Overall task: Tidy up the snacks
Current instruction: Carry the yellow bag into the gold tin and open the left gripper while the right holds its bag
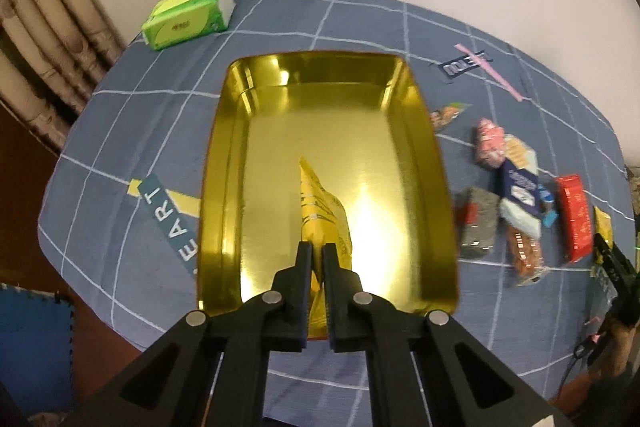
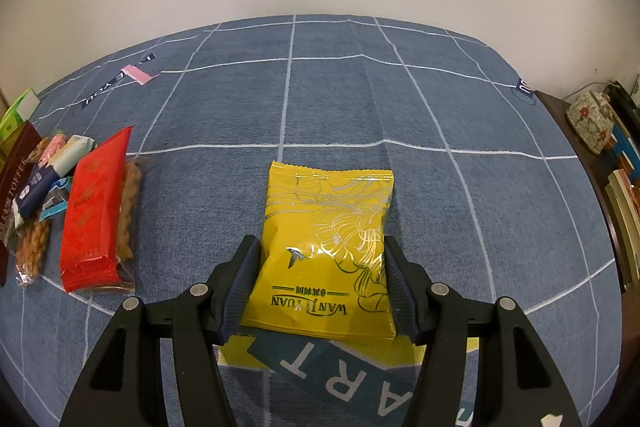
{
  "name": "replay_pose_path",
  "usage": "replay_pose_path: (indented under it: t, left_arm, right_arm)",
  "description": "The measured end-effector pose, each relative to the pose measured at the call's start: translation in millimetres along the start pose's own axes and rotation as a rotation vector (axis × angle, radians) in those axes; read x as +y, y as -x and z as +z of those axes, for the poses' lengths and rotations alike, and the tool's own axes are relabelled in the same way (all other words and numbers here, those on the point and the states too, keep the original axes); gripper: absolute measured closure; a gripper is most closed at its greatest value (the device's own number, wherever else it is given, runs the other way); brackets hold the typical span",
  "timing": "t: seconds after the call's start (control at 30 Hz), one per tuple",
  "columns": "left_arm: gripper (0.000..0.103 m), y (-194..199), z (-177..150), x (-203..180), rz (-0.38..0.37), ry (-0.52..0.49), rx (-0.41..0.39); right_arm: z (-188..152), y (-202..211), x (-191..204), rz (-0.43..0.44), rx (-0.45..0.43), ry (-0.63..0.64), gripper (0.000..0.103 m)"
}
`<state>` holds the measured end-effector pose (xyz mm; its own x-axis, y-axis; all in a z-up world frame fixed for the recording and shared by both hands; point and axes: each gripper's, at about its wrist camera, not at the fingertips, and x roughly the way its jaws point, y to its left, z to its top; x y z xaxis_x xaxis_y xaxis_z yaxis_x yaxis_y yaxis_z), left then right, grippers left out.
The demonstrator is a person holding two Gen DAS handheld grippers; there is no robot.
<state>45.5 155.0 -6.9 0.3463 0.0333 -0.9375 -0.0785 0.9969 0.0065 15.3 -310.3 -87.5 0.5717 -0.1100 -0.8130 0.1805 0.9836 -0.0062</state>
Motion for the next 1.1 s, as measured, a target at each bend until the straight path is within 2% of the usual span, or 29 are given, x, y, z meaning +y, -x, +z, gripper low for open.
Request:
replay_pose_path:
  t: [0.43, 0.77, 0.87, 0.93, 1.0, 1.1]
  left_arm:
    - [0.097, -20, -3, 30, 0.09, 0.002, 0.023]
    - [0.095, -30, -11, 44, 0.099, 0.023, 0.044]
    - [0.095, -27, -13, 41, 0.105, -0.002, 0.025]
    - [0.092, -25, -13, 38, 0.107, -0.021, 0.013]
    - [0.074, -21, -13, 36, 0.109, -0.023, 0.003]
    - [0.068, -10, -13, 35, 0.099, -0.011, -0.049]
  right_arm:
    - [1, 1, 2, -0.014, 0.016, -0.014, 0.048]
    - [4, 3, 8, -0.052, 0.031, -0.015, 0.05]
    - [4, 4, 8, -0.061, 0.037, -0.024, 0.05]
    - [5, 7, 7, -0.074, 0.032, -0.032, 0.05]
    - [7, 13, 5, -0.08, 0.027, -0.049, 0.05]
    - [12, 27, 3, -0.085, 0.002, -0.068, 0.05]
